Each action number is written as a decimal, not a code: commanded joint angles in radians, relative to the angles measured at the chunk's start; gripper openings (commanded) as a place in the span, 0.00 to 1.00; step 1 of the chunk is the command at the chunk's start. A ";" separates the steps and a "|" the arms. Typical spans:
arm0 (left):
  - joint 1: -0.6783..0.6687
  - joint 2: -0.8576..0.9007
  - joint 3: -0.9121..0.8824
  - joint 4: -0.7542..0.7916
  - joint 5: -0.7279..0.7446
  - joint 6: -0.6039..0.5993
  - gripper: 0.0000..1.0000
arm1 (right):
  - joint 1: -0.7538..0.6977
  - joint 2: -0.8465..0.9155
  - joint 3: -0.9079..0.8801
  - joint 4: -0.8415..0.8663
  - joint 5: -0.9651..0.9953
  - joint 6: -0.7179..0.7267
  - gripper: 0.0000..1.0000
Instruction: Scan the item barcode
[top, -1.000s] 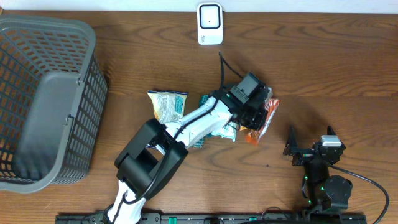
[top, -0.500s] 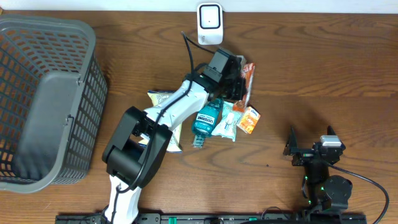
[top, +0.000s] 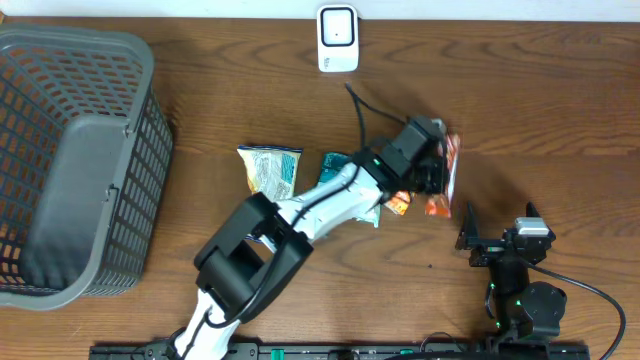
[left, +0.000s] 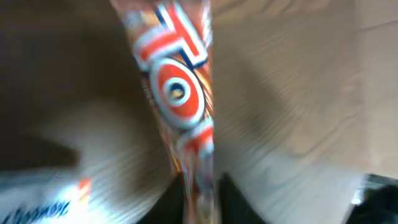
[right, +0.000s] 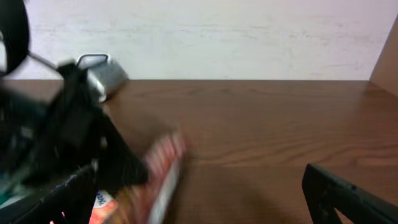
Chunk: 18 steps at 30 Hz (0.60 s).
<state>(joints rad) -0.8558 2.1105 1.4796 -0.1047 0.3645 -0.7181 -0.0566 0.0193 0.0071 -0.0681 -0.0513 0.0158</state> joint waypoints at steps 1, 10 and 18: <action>0.014 0.025 0.004 -0.043 -0.125 0.037 0.40 | -0.001 -0.002 -0.002 -0.004 0.004 0.013 0.99; 0.179 -0.127 0.175 -0.401 -0.177 0.352 0.98 | -0.001 -0.002 -0.002 -0.004 0.004 0.013 0.99; 0.272 -0.416 0.331 -0.597 -0.393 0.399 0.98 | -0.001 -0.002 -0.002 -0.004 0.004 0.013 0.99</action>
<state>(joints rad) -0.5983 1.8198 1.7859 -0.6849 0.0208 -0.3679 -0.0566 0.0193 0.0071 -0.0681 -0.0517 0.0158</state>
